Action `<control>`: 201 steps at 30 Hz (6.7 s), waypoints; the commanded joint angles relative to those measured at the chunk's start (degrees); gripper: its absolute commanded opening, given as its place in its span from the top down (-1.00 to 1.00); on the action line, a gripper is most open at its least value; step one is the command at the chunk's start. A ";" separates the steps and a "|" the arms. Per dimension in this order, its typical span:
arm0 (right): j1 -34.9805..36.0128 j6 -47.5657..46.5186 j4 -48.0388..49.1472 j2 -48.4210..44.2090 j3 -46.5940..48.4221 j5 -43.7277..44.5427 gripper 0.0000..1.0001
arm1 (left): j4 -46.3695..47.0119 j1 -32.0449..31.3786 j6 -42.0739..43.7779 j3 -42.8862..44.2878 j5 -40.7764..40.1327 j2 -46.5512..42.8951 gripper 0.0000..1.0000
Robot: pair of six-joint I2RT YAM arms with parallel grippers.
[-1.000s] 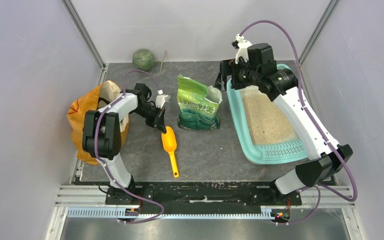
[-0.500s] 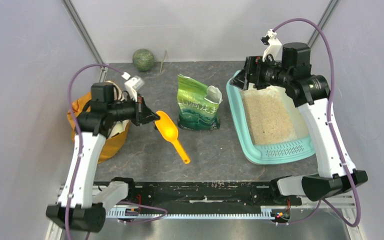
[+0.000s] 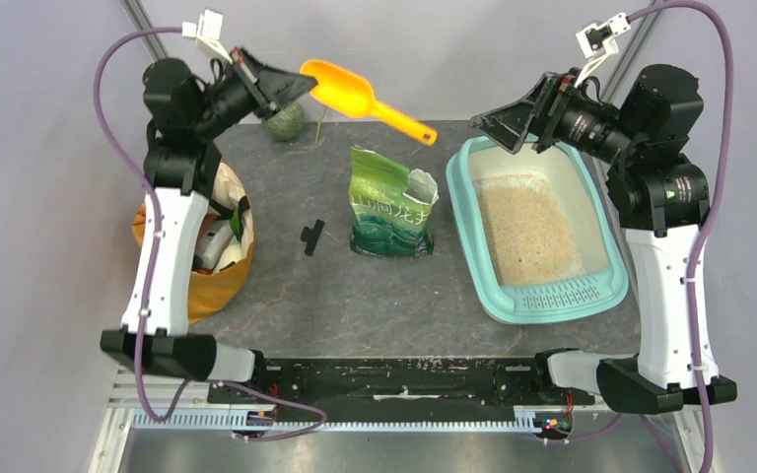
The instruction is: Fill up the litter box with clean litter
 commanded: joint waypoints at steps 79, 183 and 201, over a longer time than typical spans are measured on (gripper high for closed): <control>4.27 19.61 21.82 23.88 12.04 -4.48 0.05 | 34.86 -8.66 -34.62 2.43 -5.75 21.31 0.96; 4.17 -17.61 -44.26 30.16 22.12 11.17 1.00 | 38.44 -6.22 42.51 -32.96 28.45 18.54 0.42; 6.00 -15.38 -41.69 30.31 18.18 12.43 1.00 | 38.44 -8.48 41.45 -31.26 25.50 6.35 0.96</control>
